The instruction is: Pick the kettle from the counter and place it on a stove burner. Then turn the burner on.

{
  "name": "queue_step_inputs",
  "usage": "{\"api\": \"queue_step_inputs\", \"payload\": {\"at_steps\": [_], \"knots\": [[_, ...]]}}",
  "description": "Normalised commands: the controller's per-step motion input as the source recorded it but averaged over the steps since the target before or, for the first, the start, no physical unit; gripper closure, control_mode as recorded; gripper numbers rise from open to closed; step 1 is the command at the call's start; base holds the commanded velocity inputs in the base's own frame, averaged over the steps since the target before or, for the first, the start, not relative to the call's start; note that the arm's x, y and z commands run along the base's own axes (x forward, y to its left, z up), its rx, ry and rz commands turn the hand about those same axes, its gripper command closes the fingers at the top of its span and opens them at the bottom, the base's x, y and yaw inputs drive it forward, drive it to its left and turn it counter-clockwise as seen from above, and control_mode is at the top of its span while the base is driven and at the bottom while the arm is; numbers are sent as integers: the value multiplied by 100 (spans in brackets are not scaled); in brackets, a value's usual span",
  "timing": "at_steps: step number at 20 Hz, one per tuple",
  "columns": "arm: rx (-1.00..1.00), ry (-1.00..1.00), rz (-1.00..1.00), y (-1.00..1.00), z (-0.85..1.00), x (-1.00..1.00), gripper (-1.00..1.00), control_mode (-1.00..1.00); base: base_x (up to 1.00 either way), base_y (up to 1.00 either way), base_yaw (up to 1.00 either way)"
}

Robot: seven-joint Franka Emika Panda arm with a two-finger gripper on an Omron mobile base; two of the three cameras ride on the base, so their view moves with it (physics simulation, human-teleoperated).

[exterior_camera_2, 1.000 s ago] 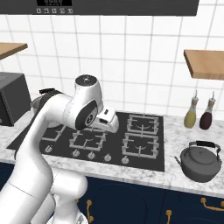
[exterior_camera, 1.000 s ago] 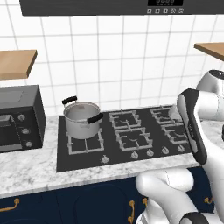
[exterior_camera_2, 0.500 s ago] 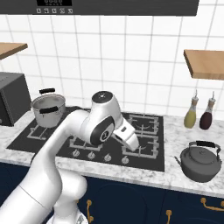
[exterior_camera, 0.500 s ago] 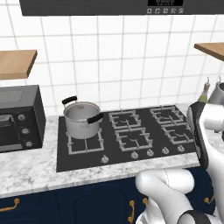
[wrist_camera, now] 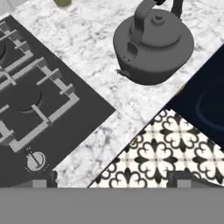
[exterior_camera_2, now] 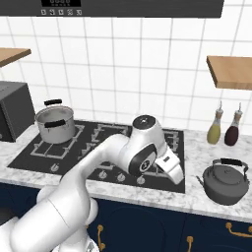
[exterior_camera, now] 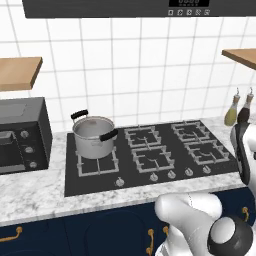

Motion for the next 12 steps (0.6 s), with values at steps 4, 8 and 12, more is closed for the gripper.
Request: {"api": "queue_step_inputs", "payload": {"at_steps": [4, 8, 12], "knots": [[0, 0, -23, -65, -4, 6, -100, -100, 0, 0, 0], [0, 0, -28, -49, 0, 23, -100, -100, 0, 0, 0], [0, 0, -29, -56, 0, 28, -100, -100, 0, 0, 0]]}}
